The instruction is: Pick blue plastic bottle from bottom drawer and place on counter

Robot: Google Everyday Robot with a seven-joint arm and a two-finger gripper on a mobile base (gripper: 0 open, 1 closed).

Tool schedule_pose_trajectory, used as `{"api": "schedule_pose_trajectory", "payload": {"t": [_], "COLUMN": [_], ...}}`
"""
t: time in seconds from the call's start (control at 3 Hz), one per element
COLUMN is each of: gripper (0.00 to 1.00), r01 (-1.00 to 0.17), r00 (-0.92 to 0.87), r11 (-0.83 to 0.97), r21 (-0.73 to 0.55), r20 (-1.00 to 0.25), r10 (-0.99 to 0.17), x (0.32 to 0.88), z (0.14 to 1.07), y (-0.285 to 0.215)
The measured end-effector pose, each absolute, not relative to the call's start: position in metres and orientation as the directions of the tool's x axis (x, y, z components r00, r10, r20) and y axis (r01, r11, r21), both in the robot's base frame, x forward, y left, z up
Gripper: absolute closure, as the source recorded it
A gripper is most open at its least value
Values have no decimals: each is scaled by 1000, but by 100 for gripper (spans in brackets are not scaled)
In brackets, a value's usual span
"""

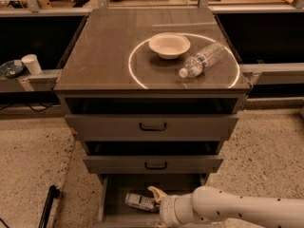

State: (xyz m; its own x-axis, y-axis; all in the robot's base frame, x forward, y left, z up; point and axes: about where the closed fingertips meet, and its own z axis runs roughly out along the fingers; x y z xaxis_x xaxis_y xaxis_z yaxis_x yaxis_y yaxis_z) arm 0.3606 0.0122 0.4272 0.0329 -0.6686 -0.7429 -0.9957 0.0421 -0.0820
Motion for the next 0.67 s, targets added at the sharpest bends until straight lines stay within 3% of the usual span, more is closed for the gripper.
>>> {"api": "schedule_pose_trajectory", "payload": {"t": [0.67], "gripper": [0], "r01": [-993], "r00": [36], "r11": [61], "r21": [-97], "r20": [-765], "r10": [-642], "x": [374], "z": [416], "y": [4]}}
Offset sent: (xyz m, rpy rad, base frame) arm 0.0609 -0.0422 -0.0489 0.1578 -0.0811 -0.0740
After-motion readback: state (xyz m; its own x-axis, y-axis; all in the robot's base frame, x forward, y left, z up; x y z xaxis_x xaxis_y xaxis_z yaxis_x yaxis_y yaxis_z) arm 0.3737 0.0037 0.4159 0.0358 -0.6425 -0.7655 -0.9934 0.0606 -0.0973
